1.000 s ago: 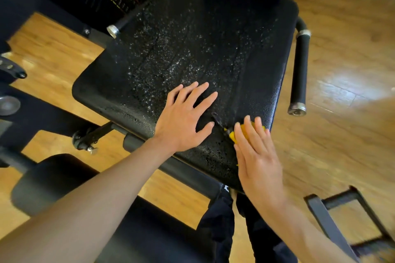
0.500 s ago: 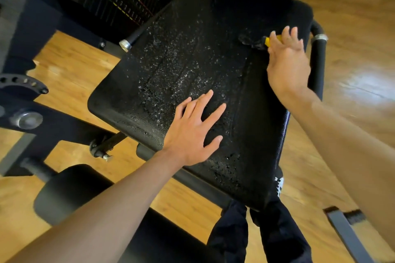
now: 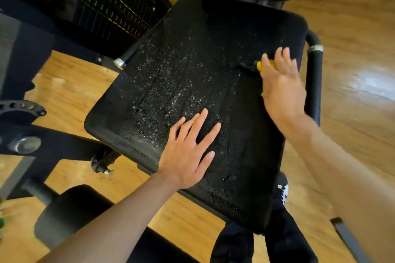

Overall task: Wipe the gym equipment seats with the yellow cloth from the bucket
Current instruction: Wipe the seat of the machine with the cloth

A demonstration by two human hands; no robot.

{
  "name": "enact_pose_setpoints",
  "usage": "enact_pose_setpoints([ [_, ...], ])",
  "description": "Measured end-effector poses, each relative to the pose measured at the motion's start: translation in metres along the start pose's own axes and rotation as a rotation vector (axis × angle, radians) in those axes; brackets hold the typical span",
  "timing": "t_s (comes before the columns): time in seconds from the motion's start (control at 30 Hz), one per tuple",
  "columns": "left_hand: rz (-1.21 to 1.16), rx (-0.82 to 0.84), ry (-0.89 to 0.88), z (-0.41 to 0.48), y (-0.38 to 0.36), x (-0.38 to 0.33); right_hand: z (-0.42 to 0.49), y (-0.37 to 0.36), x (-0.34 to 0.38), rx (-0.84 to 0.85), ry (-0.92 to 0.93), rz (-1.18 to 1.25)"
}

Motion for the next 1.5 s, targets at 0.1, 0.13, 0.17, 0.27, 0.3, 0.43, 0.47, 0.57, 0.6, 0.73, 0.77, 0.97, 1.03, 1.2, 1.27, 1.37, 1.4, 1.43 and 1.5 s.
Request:
enact_pose_setpoints([
  [0.1,0.005,0.001,-0.003,0.000,-0.002,0.001,0.096,-0.005,-0.033,0.002,-0.034,-0.057],
  [0.13,0.009,0.002,-0.003,0.000,-0.002,0.001,0.115,-0.003,-0.039,0.017,-0.056,-0.050],
  [0.17,0.013,0.002,-0.005,0.000,-0.002,0.001,0.127,-0.001,-0.044,0.020,-0.085,-0.039],
  [0.27,0.013,-0.005,-0.009,0.001,-0.002,0.002,0.117,-0.002,-0.040,-0.014,-0.123,0.006],
  [0.3,0.011,-0.004,-0.008,0.000,-0.002,0.002,0.101,-0.001,-0.033,-0.039,-0.114,0.030],
  [0.43,0.005,0.014,-0.006,0.000,-0.002,0.001,-0.010,0.008,0.005,-0.044,-0.086,0.131],
  [0.47,0.001,0.017,-0.006,0.000,-0.002,0.001,-0.036,0.011,0.016,-0.022,-0.062,0.138],
  [0.57,-0.006,0.019,-0.004,0.000,-0.001,0.001,-0.081,0.007,0.025,0.049,0.022,0.110],
  [0.6,-0.008,0.020,-0.004,0.001,0.000,0.001,-0.077,0.007,0.021,0.055,0.048,0.107],
  [0.73,-0.006,0.022,-0.003,0.001,-0.001,0.001,-0.008,0.013,-0.004,-0.023,-0.121,0.250],
  [0.77,-0.005,0.023,0.001,0.001,-0.002,0.001,0.021,0.011,-0.013,-0.042,-0.157,0.237],
  [0.97,-0.005,0.023,0.005,0.001,-0.003,0.001,0.137,0.002,-0.064,-0.100,-0.246,0.068],
  [1.03,-0.005,0.013,0.002,0.001,-0.003,0.002,0.134,0.006,-0.067,-0.131,-0.263,0.091],
  [1.2,0.008,0.019,0.009,0.000,-0.006,0.003,0.045,0.008,-0.034,-0.129,-0.117,0.205],
  [1.27,0.001,0.024,0.014,-0.001,-0.005,0.003,-0.009,0.011,-0.011,-0.094,-0.049,0.261],
  [1.37,-0.004,0.017,0.011,-0.001,-0.003,0.002,-0.080,0.019,0.025,-0.028,0.031,0.296],
  [1.4,-0.007,0.011,0.010,0.000,-0.003,0.002,-0.092,0.021,0.030,-0.012,0.056,0.288],
  [1.43,-0.010,0.007,0.008,0.000,-0.002,0.002,-0.095,0.020,0.029,0.002,0.087,0.273],
  [1.5,-0.016,0.004,0.005,0.000,-0.002,0.002,-0.081,0.016,0.019,0.016,0.146,0.249],
])
Point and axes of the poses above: each hand's wrist, its own z-axis towards the middle knuckle, its own y-axis out of the back of the hand, x = y × z, the point moved 5 cm from there along z, towards the middle knuckle
